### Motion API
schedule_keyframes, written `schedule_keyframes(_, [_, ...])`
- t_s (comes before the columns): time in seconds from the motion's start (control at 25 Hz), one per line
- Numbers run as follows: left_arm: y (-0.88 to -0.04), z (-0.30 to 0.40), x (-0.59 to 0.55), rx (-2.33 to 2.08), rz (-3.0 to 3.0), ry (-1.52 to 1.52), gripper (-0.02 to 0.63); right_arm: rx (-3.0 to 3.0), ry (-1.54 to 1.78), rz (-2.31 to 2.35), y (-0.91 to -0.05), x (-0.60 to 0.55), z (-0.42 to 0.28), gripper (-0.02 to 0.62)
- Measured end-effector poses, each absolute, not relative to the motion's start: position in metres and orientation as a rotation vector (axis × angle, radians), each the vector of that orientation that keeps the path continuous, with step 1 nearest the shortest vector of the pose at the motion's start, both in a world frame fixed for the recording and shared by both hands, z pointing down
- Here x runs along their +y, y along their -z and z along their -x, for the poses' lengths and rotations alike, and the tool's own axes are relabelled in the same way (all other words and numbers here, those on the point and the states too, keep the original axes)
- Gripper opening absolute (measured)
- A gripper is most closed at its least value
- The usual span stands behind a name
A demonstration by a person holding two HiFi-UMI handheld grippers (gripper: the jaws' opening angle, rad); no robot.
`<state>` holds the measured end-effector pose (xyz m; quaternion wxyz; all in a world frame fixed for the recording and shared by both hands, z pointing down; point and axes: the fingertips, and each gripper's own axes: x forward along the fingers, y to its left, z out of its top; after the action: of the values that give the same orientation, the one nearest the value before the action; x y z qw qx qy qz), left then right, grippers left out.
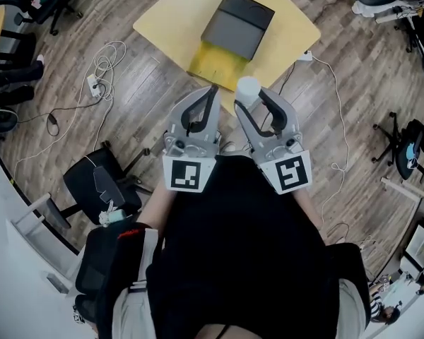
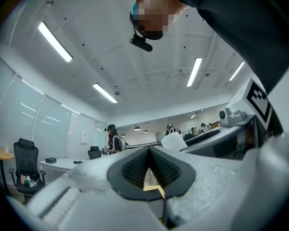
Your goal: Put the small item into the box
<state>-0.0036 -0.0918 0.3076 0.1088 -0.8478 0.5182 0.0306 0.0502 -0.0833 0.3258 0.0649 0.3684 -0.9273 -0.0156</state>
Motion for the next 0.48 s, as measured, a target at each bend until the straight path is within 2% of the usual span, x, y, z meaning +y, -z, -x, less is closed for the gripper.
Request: schedule_keyframes(0.48, [-0.316,0.027,-0.131,1.517,2.514,-0.076,0.002,-2.651,-0.090,-1.059,-0.372,-0.146,-0.028,0.181])
